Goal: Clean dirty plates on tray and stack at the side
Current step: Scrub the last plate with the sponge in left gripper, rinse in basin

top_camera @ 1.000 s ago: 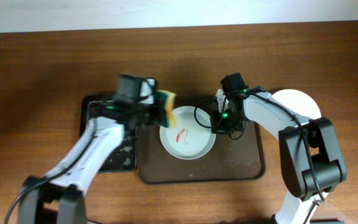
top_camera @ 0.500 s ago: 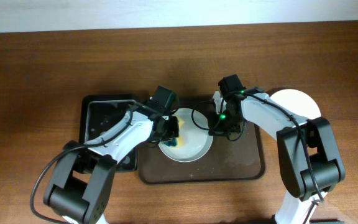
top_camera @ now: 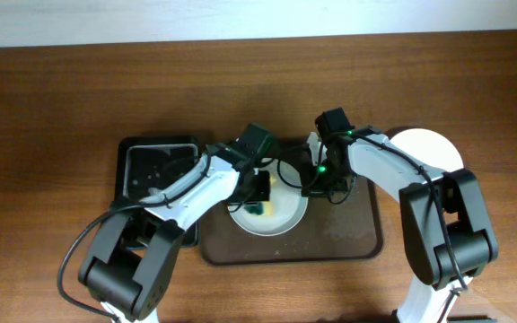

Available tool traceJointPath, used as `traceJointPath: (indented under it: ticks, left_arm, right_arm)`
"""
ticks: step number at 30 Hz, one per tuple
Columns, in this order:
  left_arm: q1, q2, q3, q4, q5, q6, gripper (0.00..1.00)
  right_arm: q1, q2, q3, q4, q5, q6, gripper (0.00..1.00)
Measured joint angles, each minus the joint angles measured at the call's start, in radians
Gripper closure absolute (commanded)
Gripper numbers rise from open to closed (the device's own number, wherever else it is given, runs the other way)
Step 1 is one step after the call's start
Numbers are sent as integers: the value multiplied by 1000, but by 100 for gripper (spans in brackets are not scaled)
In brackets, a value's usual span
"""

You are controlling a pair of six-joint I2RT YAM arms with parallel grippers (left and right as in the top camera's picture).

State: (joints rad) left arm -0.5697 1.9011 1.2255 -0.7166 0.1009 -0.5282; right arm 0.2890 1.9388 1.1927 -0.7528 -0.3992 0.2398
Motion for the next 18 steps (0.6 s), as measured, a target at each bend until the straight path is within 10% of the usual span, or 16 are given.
traceJointPath:
  ticks: [9, 18]
  left_arm:
    - [148, -259, 93, -214, -160, 140, 100]
    - [435, -114, 74, -266, -211, 245, 98]
  right_arm:
    - [0, 0, 0, -3, -3, 0, 96]
    - [0, 0, 0, -3, -3, 0, 96]
